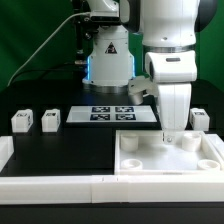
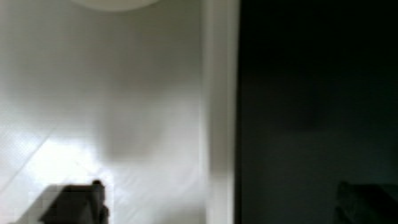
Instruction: Assemble one leg
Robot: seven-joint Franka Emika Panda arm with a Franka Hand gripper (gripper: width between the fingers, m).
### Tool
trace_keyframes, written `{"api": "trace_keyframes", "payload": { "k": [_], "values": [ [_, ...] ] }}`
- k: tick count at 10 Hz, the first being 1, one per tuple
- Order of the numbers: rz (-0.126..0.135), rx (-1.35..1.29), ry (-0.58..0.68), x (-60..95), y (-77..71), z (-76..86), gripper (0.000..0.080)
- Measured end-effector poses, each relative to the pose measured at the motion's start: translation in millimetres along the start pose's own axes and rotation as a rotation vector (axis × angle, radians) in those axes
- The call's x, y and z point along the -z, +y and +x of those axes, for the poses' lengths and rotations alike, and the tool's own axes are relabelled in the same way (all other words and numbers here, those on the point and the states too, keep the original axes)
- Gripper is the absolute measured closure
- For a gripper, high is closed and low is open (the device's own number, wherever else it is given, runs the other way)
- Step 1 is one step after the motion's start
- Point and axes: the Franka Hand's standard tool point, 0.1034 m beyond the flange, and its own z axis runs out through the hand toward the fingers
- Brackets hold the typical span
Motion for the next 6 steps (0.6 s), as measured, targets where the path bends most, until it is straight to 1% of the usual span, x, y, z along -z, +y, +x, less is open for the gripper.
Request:
{"api": "trace_keyframes", "payload": {
  "k": [1, 2, 5, 6],
  "values": [
    [-0.017, -0.049, 0.001, 6.2, -7.6, -4.1, 0.0151],
    [-0.016, -0.082, -0.004, 11.4, -15.6, -6.9, 0.0151],
    [-0.033, -0.226, -0.009, 30.3, -29.0, -9.3, 0.0150],
    [-0.035, -0.265, -0.010, 32.6, -31.4, -9.9, 0.0150]
  ]
}}
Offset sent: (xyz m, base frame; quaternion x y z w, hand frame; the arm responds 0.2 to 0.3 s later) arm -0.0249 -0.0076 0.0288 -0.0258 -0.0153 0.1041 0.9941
